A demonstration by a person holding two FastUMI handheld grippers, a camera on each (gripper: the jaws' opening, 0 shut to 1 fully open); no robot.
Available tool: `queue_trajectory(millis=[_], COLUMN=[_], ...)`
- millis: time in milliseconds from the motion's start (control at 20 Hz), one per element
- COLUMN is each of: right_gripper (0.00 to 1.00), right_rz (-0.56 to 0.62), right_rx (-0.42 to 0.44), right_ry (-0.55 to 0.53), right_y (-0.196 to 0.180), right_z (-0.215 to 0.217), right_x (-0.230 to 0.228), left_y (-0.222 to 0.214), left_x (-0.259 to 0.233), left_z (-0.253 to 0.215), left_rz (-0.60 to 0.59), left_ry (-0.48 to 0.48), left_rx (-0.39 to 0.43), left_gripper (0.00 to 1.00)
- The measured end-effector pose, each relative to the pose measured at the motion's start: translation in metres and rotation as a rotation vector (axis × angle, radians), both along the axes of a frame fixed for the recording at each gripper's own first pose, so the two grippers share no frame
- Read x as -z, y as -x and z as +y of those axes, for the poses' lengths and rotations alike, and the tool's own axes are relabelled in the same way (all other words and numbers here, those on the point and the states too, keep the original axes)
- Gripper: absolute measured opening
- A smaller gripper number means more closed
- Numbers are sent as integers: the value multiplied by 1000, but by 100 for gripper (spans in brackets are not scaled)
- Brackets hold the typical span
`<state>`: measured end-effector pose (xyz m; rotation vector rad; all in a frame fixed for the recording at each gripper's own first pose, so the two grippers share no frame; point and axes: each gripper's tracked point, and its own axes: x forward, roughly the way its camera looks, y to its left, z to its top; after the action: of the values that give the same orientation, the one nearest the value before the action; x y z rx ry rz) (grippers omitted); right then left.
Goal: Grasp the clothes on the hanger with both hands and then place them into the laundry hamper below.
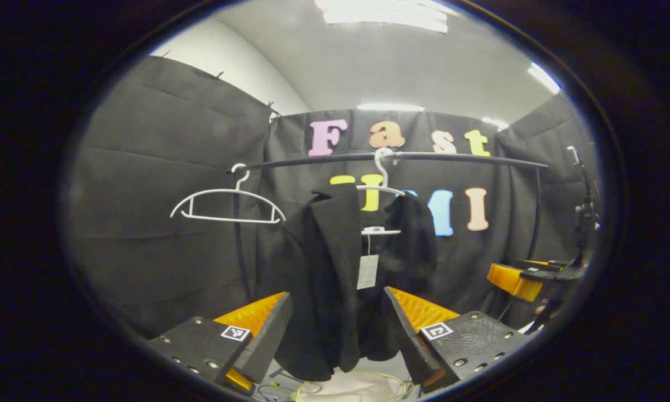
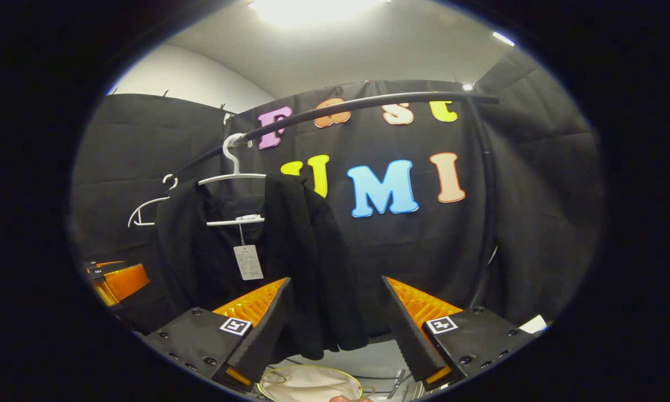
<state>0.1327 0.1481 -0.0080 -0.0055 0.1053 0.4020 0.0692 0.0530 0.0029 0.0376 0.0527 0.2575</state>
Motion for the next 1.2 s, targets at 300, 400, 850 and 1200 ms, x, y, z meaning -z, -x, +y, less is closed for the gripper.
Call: queue_trajectory(millis=[300,400,850,1200], right_gripper=[98,98,98,98], right_rz=[8,9,5,10], right_rx=[-191,-231,-309,-296], right_ry=[1,-2,60,52], right_y=[-43,-56,-100,-128], right_z=[58,73,125,143], right_x=[1,1,14,19], left_y=[-46,-62,-117,-139], left_x=[1,1,-2,7], left_z=[9,11,15,35], left_rz=[-12,-10,11,35], left_ry=[61,70,35,51], left_rx=[-117,-146,-229,-312], left_gripper=[95,95,95,95])
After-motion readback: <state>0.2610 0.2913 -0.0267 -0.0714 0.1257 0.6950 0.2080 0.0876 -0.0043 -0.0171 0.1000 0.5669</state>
